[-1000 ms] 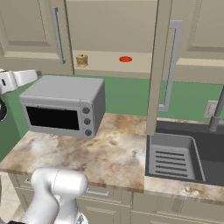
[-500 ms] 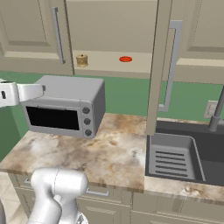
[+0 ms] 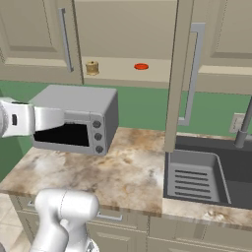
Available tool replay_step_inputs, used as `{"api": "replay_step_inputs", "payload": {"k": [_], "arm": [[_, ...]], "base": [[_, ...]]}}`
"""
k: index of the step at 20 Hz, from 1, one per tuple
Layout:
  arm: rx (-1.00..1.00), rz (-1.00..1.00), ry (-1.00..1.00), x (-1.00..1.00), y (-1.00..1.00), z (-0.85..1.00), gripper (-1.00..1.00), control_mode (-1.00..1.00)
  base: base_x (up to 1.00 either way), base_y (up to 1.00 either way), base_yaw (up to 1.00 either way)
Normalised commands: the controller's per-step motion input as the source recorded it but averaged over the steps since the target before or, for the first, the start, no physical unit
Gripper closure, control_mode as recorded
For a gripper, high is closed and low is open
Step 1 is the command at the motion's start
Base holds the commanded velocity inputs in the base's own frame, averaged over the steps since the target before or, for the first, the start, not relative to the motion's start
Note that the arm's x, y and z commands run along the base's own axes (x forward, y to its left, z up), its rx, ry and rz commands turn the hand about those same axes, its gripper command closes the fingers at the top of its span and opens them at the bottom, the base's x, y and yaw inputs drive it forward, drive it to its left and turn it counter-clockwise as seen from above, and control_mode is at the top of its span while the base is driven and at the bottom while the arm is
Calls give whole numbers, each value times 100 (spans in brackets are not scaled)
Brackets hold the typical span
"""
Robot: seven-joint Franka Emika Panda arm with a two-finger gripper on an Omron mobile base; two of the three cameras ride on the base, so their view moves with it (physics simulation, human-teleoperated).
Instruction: Pick the candle and candle from the dining table and place them in the open cabinet. Close the cabinet after placing the objects.
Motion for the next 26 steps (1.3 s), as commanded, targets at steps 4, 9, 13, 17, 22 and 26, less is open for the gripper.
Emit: {"api": "replay_step_inputs", "payload": {"k": [4,9,13,17,22,26], "arm": [[8,0,2,-93,-48,0,-100,-100],[10,2,0,-98,-47,0,-100,-100],[9,3,0,-70,-59,17,-100,-100],[8,2,0,-54,-64,30,-100,-100],[6,0,0,-43,-62,26,-100,-100],[1,0,0,-7,-62,2,-100,-100]], "base": [[0,0,0],[0,0,0],[0,0,0],[0,0,0],[0,0,0],[0,0,0]]}}
